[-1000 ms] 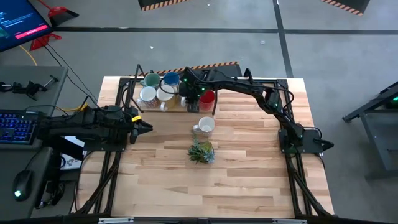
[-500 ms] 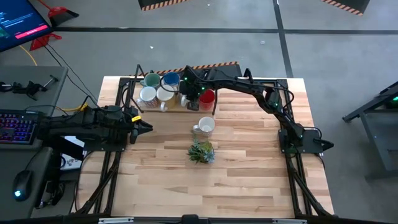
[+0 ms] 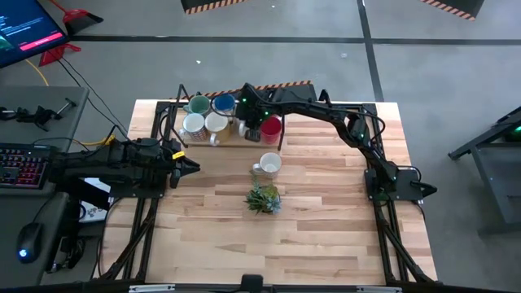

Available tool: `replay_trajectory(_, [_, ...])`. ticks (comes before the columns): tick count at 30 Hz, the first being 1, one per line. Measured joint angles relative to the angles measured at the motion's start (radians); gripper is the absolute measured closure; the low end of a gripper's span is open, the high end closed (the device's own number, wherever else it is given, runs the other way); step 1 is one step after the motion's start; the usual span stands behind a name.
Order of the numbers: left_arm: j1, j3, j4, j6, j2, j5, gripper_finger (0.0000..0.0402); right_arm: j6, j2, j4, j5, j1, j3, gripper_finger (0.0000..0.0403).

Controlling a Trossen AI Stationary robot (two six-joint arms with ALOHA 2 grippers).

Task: Place coffee mugs
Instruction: Adjust the light green mug on the shelf

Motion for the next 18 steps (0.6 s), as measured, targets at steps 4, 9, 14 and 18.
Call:
replay_trajectory(4, [0.0, 0.0, 0.0, 0.0, 0.0, 0.0, 0.033, 0.0, 0.0, 0.0, 0.02, -0.007, 0.0, 0.0373])
replay_trajectory(9, [0.0, 0.0, 0.0, 0.0, 0.0, 0.0, 0.033, 0.008, 0.0, 0.0, 0.02, -0.015, 0.0, 0.0373])
replay_trajectory(14, [0.0, 0.0, 0.0, -0.001, 0.0, 0.0, 0.033, 0.035, 0.0, 0.008, 0.019, -0.026, 0.0, 0.0373])
replay_trajectory(18, [0.0, 0.0, 0.0, 0.0, 0.0, 0.0, 0.033, 0.042, 0.0, 0.015, 0.02, -0.029, 0.0, 0.0373])
